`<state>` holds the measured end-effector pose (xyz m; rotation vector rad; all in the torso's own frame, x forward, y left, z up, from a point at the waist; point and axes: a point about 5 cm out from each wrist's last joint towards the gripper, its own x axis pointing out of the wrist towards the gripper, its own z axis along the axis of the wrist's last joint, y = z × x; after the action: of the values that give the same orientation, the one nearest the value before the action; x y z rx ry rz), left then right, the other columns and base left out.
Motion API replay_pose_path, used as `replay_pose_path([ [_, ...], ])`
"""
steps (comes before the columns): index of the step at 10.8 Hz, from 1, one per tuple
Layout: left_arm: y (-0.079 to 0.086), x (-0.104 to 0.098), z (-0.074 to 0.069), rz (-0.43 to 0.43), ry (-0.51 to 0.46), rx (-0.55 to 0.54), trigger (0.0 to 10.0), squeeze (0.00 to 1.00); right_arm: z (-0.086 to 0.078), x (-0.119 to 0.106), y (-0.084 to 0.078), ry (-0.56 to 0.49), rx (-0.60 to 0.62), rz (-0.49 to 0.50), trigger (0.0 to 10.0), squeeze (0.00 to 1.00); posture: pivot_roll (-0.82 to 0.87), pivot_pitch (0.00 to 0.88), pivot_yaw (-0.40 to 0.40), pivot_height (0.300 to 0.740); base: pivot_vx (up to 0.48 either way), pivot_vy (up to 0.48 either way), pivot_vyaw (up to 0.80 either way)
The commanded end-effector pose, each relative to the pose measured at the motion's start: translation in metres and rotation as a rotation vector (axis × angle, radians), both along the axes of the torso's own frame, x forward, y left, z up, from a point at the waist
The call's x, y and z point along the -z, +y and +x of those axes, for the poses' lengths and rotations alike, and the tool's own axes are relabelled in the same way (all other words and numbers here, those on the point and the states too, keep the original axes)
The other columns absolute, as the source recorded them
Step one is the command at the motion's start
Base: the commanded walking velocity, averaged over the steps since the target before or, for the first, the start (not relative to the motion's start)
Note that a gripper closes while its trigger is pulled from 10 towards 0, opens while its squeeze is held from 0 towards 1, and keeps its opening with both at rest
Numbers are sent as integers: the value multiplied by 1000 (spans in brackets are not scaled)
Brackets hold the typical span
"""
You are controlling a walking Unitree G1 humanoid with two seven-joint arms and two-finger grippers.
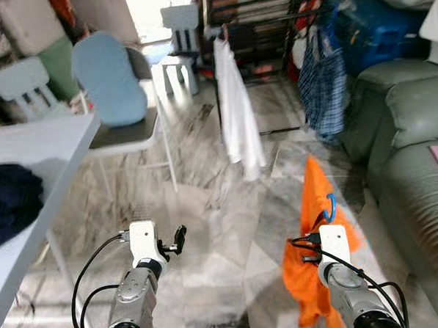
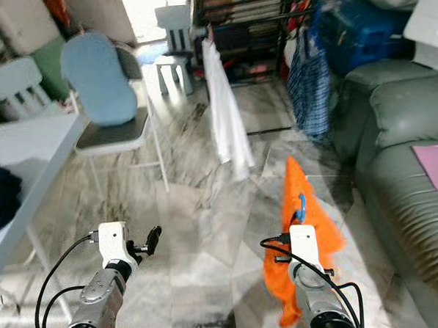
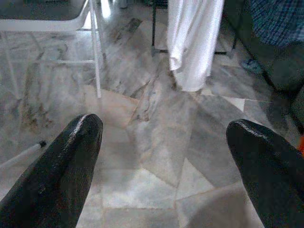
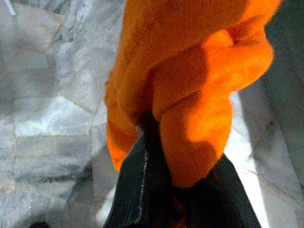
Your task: Hang hanger
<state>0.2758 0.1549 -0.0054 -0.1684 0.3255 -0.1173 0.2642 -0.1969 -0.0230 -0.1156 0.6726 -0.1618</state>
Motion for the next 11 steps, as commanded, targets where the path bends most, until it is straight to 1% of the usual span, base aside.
replay_pose_path([
  [1, 5, -2, 3, -2, 5, -11, 10000, 0, 12, -11, 9, -64, -28, 9, 10000, 0, -231, 0, 131, 740, 386, 0, 0],
  [7, 2, 0, 2, -27, 16, -14, 10000, 0, 14, -14, 17, -70, -95, 33, 10000, 0, -233, 0, 124, 740, 390, 0, 0],
  [9, -2, 0, 3, -35, 19, -15, 10000, 0, 14, -15, 18, -74, -112, 27, 10000, 0, -237, 0, 121, 740, 388, 0, 669],
  [11, -2, 0, 3, -42, 16, -39, 10000, 0, 13, -13, 18, -61, -120, 28, 10000, 0, -219, 0, 84, 740, 388, 0, 0],
])
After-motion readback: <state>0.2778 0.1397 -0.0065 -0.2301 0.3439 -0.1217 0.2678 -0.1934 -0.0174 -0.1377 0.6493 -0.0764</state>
